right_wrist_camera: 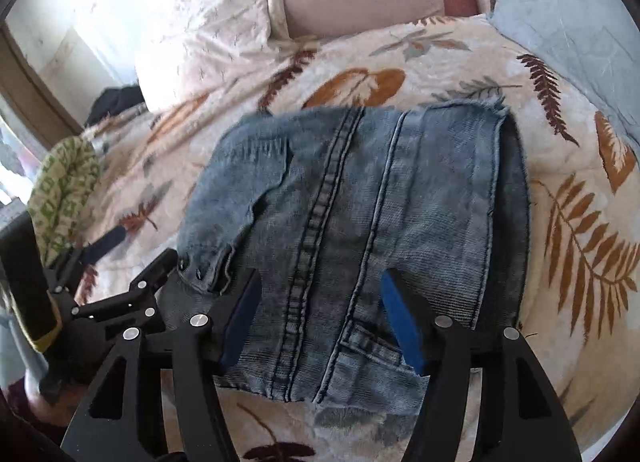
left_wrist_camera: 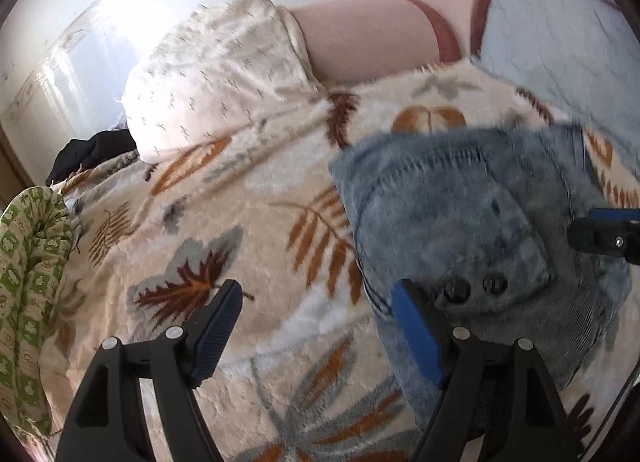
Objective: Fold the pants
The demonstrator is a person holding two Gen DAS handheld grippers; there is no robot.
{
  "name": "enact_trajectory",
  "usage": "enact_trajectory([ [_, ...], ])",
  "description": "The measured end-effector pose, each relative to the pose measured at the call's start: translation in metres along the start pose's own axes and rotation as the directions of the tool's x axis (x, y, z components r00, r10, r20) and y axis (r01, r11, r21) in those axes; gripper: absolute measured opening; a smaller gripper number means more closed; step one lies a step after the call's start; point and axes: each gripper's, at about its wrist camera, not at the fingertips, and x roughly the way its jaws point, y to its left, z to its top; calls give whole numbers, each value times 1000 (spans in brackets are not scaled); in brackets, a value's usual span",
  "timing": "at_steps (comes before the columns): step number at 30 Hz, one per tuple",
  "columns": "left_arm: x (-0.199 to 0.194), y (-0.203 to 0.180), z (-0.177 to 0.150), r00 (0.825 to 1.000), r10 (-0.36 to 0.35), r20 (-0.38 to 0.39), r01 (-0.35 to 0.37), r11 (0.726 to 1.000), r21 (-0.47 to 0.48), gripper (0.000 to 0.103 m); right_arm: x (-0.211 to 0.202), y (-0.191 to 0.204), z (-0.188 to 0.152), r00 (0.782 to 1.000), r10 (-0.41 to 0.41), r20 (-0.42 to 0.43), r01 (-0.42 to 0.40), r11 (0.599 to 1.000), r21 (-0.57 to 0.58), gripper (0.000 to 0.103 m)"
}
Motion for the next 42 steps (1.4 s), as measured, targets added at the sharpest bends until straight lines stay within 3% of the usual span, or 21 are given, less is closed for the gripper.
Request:
enact_trajectory([
  [6, -14, 18, 13, 995, 30, 91, -25, 998, -55, 80, -22, -22, 16, 994, -35, 104, 27, 997, 74, 62],
  [11, -22, 32, 19, 993, 40, 115, -29, 995, -97, 80, -30, -39, 23, 989, -53, 137, 33, 989, 144, 62],
  [27, -34, 38, 21, 989, 15, 144, 1, 993, -114, 80, -33, -68, 23, 988, -105, 114, 76, 969, 237, 63],
  [31, -29, 36, 20, 992, -14, 123, 27, 994, -110, 82, -27, -83, 22, 994, -85, 68, 64, 964, 259, 65],
  [35, -9, 37, 15, 993, -111, 48, 117, 982, -149, 85, -17, -93, 18, 1000, -12, 17, 7, 961, 276, 68],
  [39, 20, 33, 5, 967, -238, -87, 219, 957, -190, 89, 2, -94, 17, 997, 61, -43, -47, 959, 280, 74],
  [42, 30, 26, 0, 952, -277, -126, 250, 948, -195, 89, 16, -91, 18, 992, 89, -84, -61, 956, 287, 75],
])
